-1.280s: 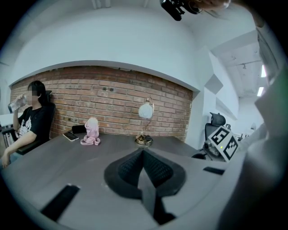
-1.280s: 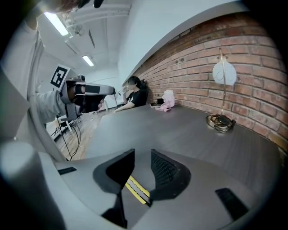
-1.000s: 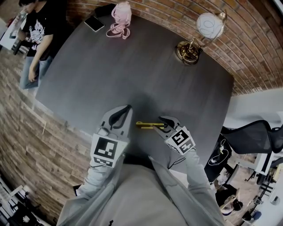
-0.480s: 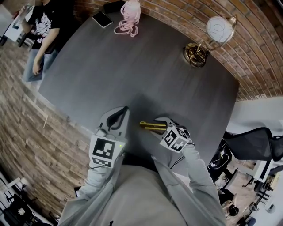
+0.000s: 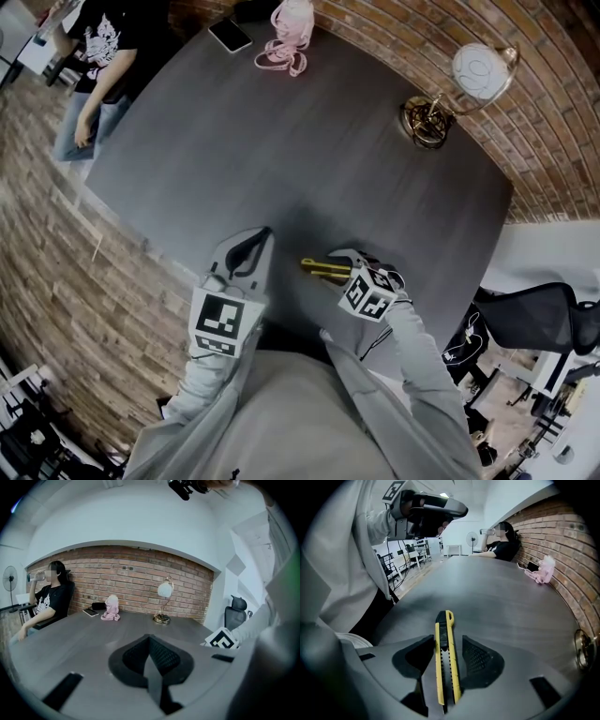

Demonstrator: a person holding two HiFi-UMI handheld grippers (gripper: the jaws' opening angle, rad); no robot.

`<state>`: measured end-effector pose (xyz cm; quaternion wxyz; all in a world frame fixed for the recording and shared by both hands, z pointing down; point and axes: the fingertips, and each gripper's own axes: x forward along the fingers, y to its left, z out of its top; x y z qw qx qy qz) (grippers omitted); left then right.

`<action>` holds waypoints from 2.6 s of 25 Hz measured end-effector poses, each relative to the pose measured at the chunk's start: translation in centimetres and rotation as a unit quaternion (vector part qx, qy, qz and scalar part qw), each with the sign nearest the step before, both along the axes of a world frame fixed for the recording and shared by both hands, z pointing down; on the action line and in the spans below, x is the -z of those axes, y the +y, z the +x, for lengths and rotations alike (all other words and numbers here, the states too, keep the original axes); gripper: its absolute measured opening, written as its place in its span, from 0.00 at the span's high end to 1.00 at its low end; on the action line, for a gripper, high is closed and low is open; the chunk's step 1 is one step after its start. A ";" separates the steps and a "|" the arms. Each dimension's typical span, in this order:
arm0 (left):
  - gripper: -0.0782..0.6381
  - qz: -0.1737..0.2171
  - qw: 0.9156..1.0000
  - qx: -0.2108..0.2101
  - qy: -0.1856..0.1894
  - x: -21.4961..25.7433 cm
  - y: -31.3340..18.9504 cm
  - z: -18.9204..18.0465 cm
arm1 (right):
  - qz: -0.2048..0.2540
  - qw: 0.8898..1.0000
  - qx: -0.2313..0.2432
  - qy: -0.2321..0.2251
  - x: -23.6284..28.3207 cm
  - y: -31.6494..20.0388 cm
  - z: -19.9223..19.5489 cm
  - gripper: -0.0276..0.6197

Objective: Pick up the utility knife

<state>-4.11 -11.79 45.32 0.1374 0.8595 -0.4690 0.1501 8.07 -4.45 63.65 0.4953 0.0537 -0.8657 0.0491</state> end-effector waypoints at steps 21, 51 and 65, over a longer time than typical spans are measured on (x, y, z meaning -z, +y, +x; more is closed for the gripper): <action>0.86 0.003 1.000 0.001 0.003 0.4 -0.3 0.1 | 0.016 0.999 0.032 -0.027 0.0 0.9 -0.3 0.76; 0.86 0.079 0.988 -0.133 0.019 6.7 -1.2 7.6 | 0.200 0.900 -0.314 -0.229 17.5 -4.2 6.8 0.76; 0.86 0.078 0.966 -0.244 0.038 7.4 1.2 16.3 | 0.303 0.755 -0.479 -0.329 25.9 0.5 14.5 0.76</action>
